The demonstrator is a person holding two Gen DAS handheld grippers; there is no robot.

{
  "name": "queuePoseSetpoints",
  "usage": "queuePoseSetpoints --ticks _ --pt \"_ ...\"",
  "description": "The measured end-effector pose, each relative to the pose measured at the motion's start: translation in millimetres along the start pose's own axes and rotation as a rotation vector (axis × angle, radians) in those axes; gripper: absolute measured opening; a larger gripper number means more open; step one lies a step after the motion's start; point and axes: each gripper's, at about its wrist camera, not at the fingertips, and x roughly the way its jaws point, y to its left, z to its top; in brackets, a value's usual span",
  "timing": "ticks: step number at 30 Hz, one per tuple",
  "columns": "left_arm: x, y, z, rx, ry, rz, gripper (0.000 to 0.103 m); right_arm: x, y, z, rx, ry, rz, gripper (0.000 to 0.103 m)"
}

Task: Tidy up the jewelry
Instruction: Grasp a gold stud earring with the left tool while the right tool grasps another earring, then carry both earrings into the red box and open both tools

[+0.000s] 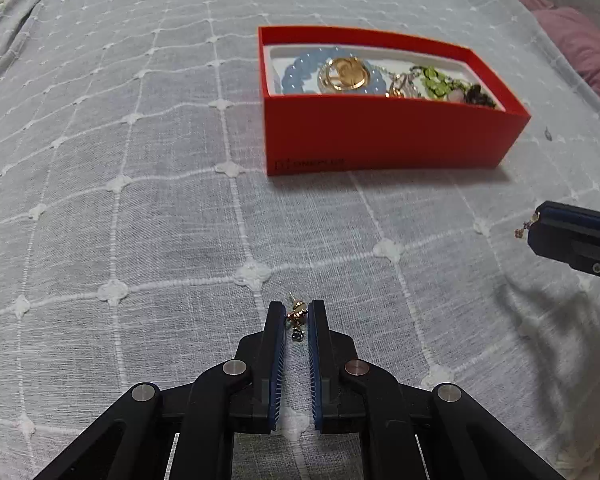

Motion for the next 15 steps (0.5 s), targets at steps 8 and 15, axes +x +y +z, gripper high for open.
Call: queuePoseSetpoints --ticks 8,15 --pt "-20 15 11 -0.063 -0.076 -0.002 0.005 -8 -7 5 0.02 -0.026 -0.004 0.009" --pt "-23 8 28 -0.079 -0.127 -0.009 0.005 -12 -20 16 0.06 -0.054 -0.019 0.009"
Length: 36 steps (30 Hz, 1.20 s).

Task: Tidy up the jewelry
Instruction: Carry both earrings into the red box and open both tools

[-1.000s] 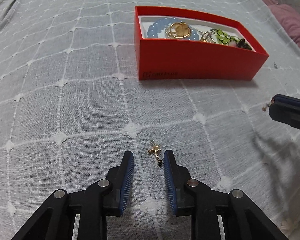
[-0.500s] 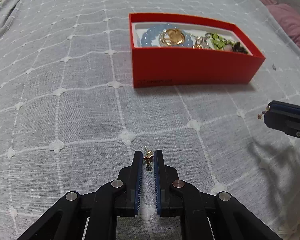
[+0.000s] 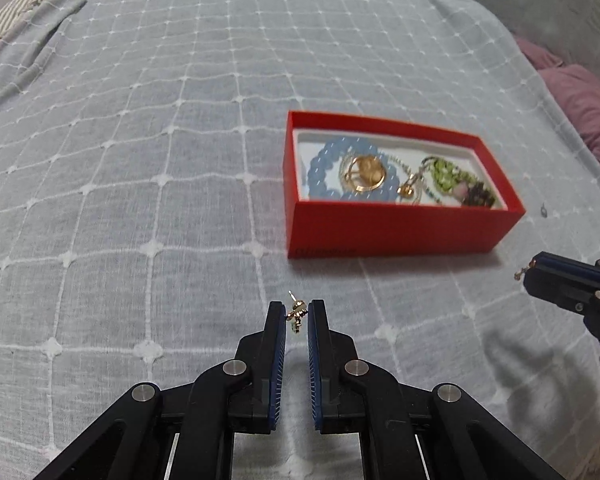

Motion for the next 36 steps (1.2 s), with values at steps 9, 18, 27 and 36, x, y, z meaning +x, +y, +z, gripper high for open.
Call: queuePoseSetpoints --ticks 9,18,27,36 --pt "5 -16 26 -0.002 -0.076 -0.023 0.006 6 -17 18 0.048 -0.034 -0.026 0.009" --pt "23 -24 49 -0.023 -0.13 -0.005 0.006 19 -41 38 0.103 -0.072 -0.066 0.009" --pt "42 -27 65 -0.054 -0.158 0.005 0.006 39 -54 48 0.115 -0.081 -0.106 0.009" --pt "59 -19 66 -0.082 -0.135 0.039 0.007 55 -57 48 0.105 -0.06 -0.123 0.009"
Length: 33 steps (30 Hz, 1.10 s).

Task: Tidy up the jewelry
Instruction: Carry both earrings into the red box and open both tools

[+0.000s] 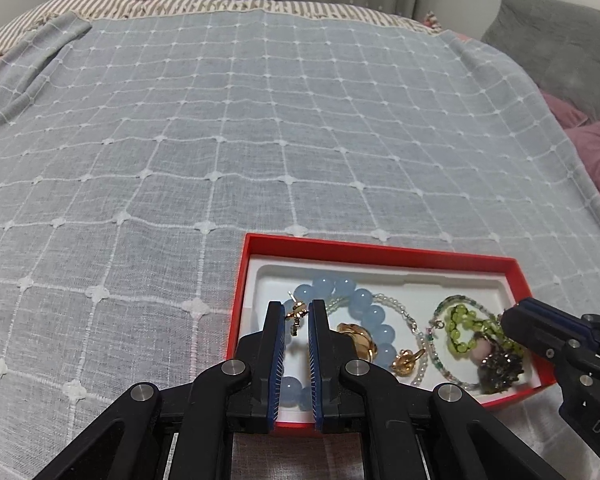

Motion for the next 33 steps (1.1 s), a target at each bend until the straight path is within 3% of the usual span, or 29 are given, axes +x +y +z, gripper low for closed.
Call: queuePoseSetpoints --ticks 5,9,12,17,23,27,33 --pt "0 -1 0 0.001 -0.001 -0.001 0.008 2 -2 0 0.008 0.006 -0.003 0.009" --pt "-5 -2 -1 0.009 -0.011 0.005 0.024 3 -2 0 0.013 0.006 0.016 0.01" --pt "-8 -3 0 0.012 -0.016 -0.003 0.026 1 0 1 0.006 0.003 0.023 0.014" --pt "-16 -6 -1 0.025 -0.018 -0.013 0.04 -10 0 1 0.016 -0.016 0.041 0.036" --pt "-32 -10 -4 0.036 -0.032 -0.034 0.051 -25 -3 -1 0.039 -0.022 0.049 0.047" --pt "-39 -14 -9 0.048 -0.022 -0.032 0.066 -33 -7 -6 0.066 -0.006 0.034 0.057" --pt "-42 -14 -23 0.045 0.022 0.032 0.079 -38 -11 -18 0.091 0.045 -0.024 0.068"
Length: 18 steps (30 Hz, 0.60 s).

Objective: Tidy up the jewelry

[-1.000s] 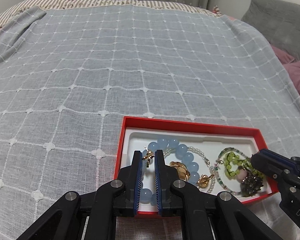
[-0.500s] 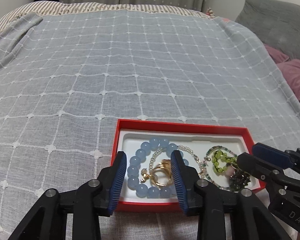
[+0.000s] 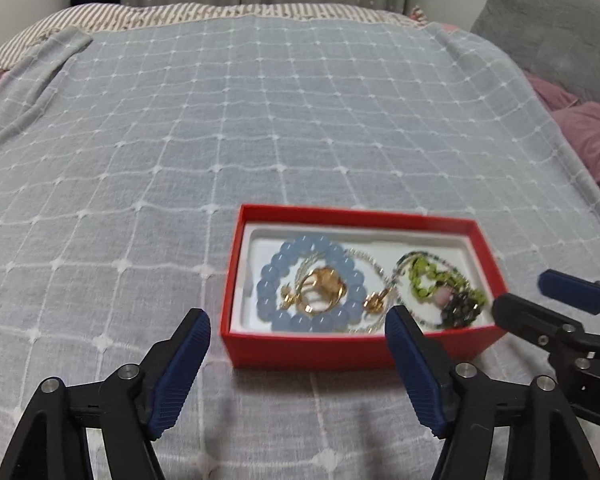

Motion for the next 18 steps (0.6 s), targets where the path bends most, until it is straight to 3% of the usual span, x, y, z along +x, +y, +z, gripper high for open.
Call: queuePoseSetpoints --ticks 4,6,8,11,18 --pt "1 3 -12 -0.015 0.054 0.038 0.091 -4 1 -14 -0.024 0.029 -0.047 0.08" --pt "-1 4 -17 -0.017 0.066 0.075 0.102 -7 2 -20 -0.044 0.038 -0.064 0.088" --pt "-5 4 -23 -0.012 0.069 0.115 0.102 -13 4 -24 -0.064 0.034 -0.092 0.097" --pt "-9 4 -32 -0.001 0.094 0.145 0.102 -23 4 -31 -0.067 0.029 -0.111 0.101" --pt "-18 3 -51 -0.003 0.144 0.175 0.102 -27 5 -49 -0.071 0.1 -0.168 0.103"
